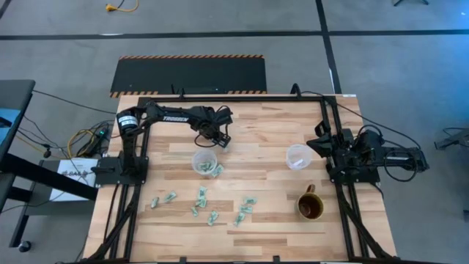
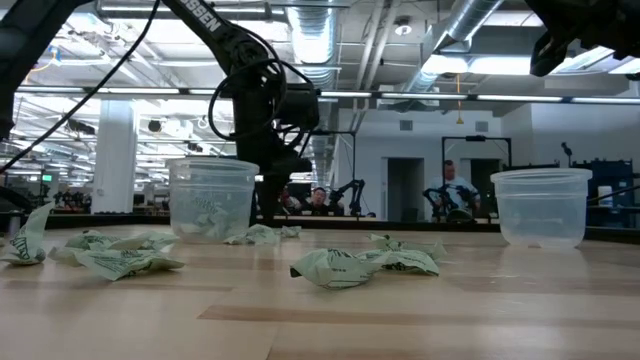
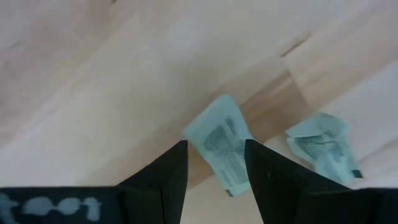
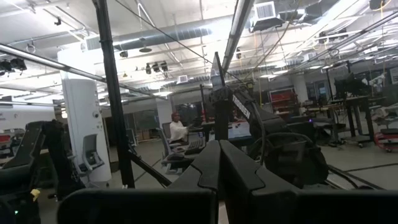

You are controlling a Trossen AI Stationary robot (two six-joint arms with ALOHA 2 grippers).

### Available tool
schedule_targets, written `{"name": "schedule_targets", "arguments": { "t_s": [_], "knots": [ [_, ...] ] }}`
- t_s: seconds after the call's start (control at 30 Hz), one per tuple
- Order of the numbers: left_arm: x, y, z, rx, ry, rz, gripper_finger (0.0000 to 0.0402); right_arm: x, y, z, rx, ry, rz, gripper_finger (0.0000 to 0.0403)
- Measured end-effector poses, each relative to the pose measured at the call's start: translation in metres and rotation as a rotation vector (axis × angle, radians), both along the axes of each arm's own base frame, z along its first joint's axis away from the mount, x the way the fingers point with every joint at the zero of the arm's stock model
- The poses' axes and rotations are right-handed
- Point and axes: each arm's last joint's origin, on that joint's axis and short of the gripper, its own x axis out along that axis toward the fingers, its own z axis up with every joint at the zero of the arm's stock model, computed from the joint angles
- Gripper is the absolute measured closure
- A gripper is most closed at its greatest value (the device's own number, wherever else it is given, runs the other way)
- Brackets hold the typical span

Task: Pick and place Stevia / Truvia into bins
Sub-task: Put the white stevia packet into the left transparent container

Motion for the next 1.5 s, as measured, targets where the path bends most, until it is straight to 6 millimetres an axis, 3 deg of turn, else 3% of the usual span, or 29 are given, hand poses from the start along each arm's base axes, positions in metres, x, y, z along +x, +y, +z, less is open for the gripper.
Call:
{"name": "schedule_targets", "arguments": {
  "t_s": [0.37,0.6,0.73,0.97,1.17,1.3,1.5],
  "knots": [
    [0.006,0.002,-0.017,-0.021,0.036,-0.034,0.0255,0.000,0.000,0.000,0.000,0.000,0.000,0.0403],
    [0.008,0.003,-0.014,-0.021,0.046,-0.088,0.0260,0.000,0.000,-0.001,0.000,0.006,0.000,0.0403],
    [0.009,0.003,-0.014,-0.006,0.047,-0.112,0.0291,0.000,0.000,-0.001,0.000,0.008,0.001,0.0403],
    [0.010,0.004,-0.014,0.020,0.048,-0.152,0.0389,0.000,0.000,-0.001,0.000,0.009,0.001,0.0403],
    [0.010,0.004,-0.013,0.029,0.052,-0.188,0.0399,0.000,0.000,-0.001,0.000,0.009,0.000,0.0403],
    [0.010,0.003,-0.003,0.041,0.046,-0.193,0.0400,0.000,0.000,-0.001,0.000,0.009,0.001,0.0403],
    [0.007,-0.005,0.038,0.115,-0.012,-0.206,0.0401,0.001,0.000,-0.002,0.000,0.026,0.000,0.0403]
  ]
}}
